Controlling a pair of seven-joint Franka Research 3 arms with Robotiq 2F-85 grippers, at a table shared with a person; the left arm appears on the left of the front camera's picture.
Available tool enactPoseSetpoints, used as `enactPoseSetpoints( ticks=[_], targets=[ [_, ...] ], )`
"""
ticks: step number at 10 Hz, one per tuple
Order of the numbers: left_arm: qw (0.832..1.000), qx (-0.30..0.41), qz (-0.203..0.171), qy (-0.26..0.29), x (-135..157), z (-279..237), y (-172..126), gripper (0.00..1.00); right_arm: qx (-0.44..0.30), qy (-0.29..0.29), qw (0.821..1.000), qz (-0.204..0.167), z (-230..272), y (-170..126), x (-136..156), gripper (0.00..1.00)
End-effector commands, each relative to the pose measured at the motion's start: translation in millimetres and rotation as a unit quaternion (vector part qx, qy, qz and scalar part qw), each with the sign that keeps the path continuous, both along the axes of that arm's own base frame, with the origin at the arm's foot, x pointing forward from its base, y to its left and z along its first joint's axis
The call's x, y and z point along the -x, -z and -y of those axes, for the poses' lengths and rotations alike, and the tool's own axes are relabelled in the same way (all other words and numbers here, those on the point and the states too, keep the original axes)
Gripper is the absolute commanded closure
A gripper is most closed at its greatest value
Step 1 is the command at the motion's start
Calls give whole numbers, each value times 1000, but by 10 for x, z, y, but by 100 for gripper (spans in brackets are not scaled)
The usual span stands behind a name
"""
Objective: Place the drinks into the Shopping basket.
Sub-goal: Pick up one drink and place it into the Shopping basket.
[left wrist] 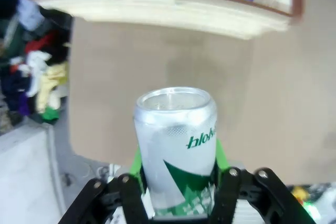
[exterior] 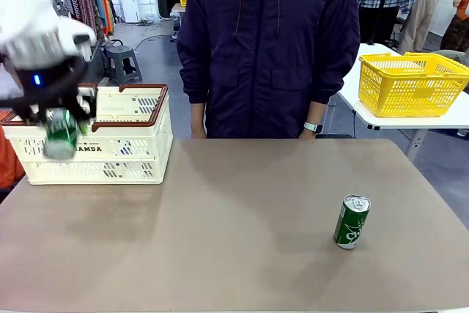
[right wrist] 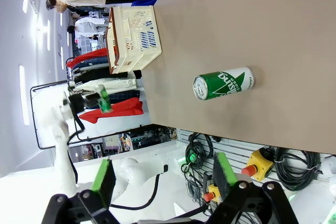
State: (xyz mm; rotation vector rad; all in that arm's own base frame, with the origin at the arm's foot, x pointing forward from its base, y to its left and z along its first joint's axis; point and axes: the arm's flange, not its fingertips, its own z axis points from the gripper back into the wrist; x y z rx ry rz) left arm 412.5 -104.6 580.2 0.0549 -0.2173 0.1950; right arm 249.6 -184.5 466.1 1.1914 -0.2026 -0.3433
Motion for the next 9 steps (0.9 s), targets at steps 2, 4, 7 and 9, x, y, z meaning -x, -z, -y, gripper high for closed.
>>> enactPoseSetpoints(
  ticks=[2, 4, 7, 9],
  targets=[
    [995, 96, -3, -21, -1526, -37, -434, 100, -6, 0, 1000, 2, 10, -42, 1, 0],
    [998, 59, -34, 7, -2198, 47, -195, 100, -6, 0, 1000, 2, 10, -42, 1, 0],
    [999, 3, -13, 51, -2526, 288, 284, 100, -6, 0, 1000, 2, 10, -42, 1, 0],
    [998, -36, -4, 52, -2441, 381, 590, 100, -6, 0, 1000, 2, 10, -42, 1, 0]
  ],
)
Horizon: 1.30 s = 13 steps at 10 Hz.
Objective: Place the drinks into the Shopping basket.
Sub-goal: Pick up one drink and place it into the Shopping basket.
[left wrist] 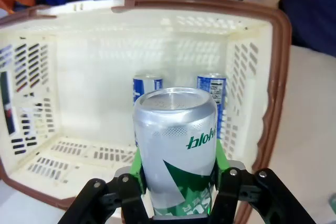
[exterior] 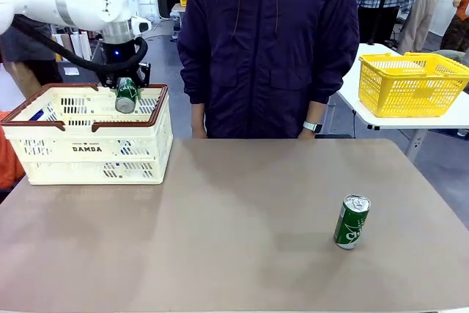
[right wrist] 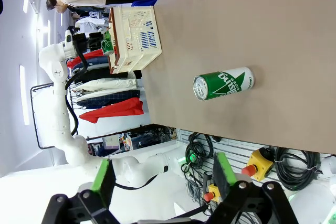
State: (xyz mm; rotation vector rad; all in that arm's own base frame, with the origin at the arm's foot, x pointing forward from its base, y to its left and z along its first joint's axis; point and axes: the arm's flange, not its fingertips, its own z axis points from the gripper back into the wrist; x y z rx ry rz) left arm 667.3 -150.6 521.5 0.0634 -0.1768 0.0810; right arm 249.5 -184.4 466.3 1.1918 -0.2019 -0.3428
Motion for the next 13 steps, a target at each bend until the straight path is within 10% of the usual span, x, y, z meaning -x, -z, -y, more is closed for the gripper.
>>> enactPoseSetpoints(
  ticks=[1, 12, 13],
  targets=[
    [999, -34, 27, -2, 179, -29, 122, 100, -6, 0, 1000, 2, 10, -41, 0, 0],
    [998, -29, -25, 51, 121, -173, 1086, 100, -6, 0, 1000, 2, 10, -41, 0, 0],
    [998, -19, -28, 45, 107, -195, 1105, 72, -6, 0, 1000, 2, 10, -41, 0, 0]
  ],
)
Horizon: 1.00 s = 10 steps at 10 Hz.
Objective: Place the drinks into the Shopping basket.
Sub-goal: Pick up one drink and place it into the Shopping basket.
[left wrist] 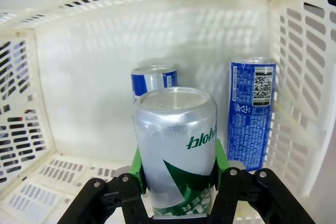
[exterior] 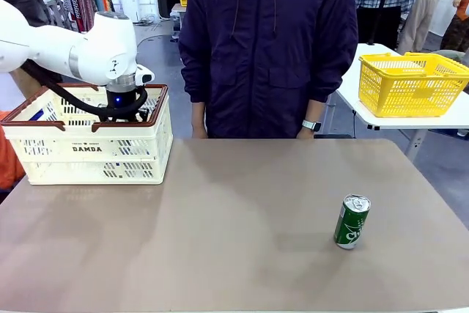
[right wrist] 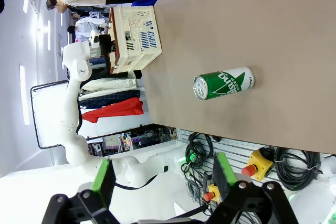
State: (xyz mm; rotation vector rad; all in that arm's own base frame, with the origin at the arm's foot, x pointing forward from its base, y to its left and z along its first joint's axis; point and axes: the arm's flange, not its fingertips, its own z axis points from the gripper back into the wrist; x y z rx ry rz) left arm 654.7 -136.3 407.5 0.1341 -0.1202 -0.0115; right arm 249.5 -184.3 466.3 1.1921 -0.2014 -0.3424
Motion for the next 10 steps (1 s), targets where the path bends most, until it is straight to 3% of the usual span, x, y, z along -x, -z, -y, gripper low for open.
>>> enactPoseSetpoints(
  ticks=[1, 2, 6, 8, 10],
  targets=[
    [1000, 23, 2, 1, -10, -73, -42, 12, -5, 1, 1000, 3, 11, -41, 0, 0],
    [1000, 23, 4, -4, -1, -86, -51, 0, -5, 1, 1000, 3, 11, -41, 0, 0],
    [999, 34, 20, -25, 19, -106, -179, 0, -5, 1, 1000, 3, 11, -41, 0, 0],
    [997, 68, 23, -38, 183, -194, -550, 0, -5, 1, 1000, 3, 11, -41, 0, 0],
    [990, 124, -26, -54, 501, -424, -1086, 0, -5, 1, 1000, 3, 11, -41, 0, 0]
  ],
)
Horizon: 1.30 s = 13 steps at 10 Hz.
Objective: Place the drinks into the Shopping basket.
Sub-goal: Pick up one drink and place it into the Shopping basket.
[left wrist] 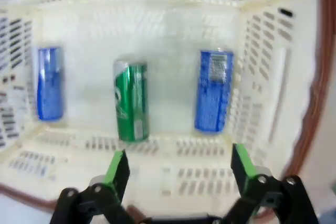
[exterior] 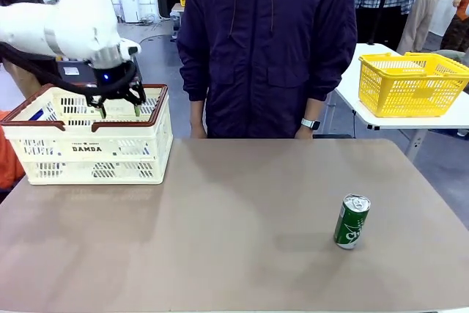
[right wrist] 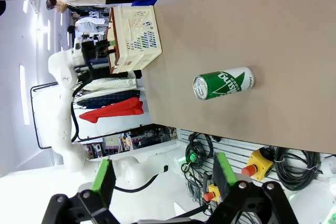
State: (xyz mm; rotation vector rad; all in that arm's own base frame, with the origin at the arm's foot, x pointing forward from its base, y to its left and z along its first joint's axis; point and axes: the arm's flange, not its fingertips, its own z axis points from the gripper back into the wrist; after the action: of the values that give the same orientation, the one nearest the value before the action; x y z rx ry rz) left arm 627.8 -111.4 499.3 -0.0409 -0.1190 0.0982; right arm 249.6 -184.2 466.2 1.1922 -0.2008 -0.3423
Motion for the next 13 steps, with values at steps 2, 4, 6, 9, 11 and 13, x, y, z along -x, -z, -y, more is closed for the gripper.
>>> enactPoseSetpoints(
  ticks=[2, 4, 6, 9, 11, 13],
  targets=[
    [993, 83, -78, 12, 861, -607, -770, 0, -5, 1, 1000, 3, 12, -42, 1, 0],
    [972, 195, -81, 101, 1549, -1013, -972, 0, -5, 1, 1000, 3, 12, -42, 1, 0],
    [921, 341, -111, 151, 2231, -1453, -706, 0, -5, 1, 1000, 3, 12, -42, 1, 0],
    [833, 537, -27, 129, 2865, -1914, 21, 0, -5, 1, 1000, 3, 12, -42, 1, 0],
    [827, 560, 0, 47, 2934, -2063, 431, 0, -5, 1, 1000, 3, 12, -42, 1, 0],
    [838, 532, -43, 114, 2931, -2004, 118, 0, -5, 1, 1000, 3, 12, -42, 1, 0]
  ],
)
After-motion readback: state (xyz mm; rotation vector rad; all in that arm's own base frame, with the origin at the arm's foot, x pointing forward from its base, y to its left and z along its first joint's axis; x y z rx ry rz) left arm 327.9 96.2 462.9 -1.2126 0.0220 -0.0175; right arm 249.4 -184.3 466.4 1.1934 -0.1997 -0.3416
